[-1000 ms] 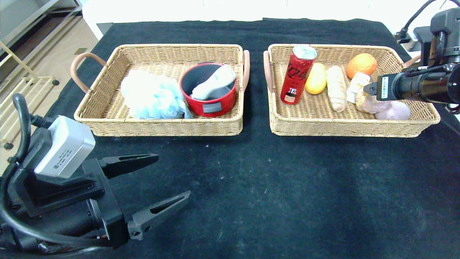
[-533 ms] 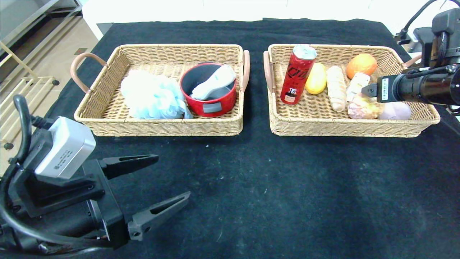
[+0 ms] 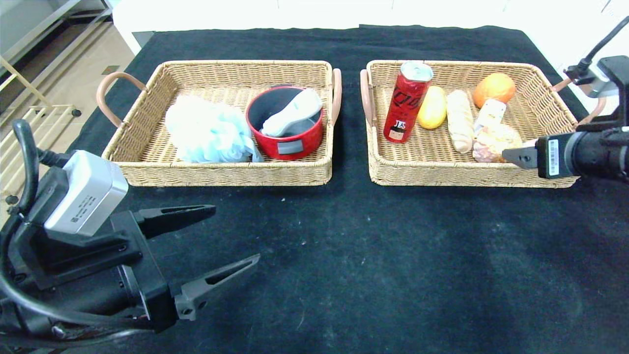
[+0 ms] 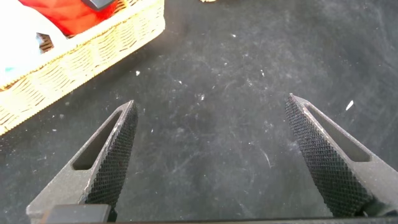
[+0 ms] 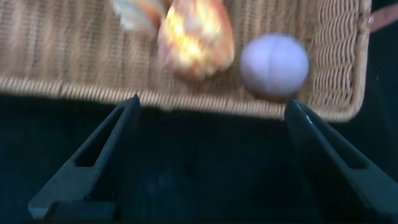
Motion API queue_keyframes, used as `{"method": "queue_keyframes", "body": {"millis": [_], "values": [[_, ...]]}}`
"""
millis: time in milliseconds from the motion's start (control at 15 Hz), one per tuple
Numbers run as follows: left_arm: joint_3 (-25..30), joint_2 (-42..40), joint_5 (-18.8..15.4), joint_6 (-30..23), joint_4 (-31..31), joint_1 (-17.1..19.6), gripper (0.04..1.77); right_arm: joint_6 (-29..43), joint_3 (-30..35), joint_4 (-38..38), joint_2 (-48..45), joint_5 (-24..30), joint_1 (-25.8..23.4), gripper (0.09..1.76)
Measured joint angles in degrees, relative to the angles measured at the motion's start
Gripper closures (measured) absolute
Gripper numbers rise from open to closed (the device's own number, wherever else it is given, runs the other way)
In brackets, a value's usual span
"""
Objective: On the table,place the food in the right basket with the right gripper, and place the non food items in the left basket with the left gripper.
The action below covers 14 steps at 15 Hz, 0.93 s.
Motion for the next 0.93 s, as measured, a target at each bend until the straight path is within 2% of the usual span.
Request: {"method": "queue_keyframes", "body": {"millis": [133, 267, 533, 667, 800, 933], "values": [[0.0, -0.2, 1.1, 1.2, 0.0, 0.0, 0.09, 0.0, 6.7, 0.2, -6.2, 0.0, 1.9, 0.16], [0.1, -1.2, 5.2, 1.4, 0.1, 0.0, 0.09, 0.0, 12.0, 0.4, -12.4, 0.1, 2.6, 0.15], [4.9, -6.3, 9.8, 1.0, 1.6, 0.9, 0.09, 0.0, 19.9, 5.1, -24.6, 2.7, 2.3, 0.15], [6.9, -10.8, 11.2, 1.0, 4.9, 1.8, 0.09, 0.0, 21.6, 11.9, -30.5, 3.4, 2.2, 0.15], [7.4, -17.0, 12.9, 1.0, 11.0, 2.8, 0.09, 0.0, 21.8, 19.1, -35.8, 3.2, 1.1, 0.15], [5.8, -23.6, 13.6, 0.9, 18.9, 5.5, 0.09, 0.0, 21.4, 23.7, -40.2, 3.1, -2.1, 0.15]]}}
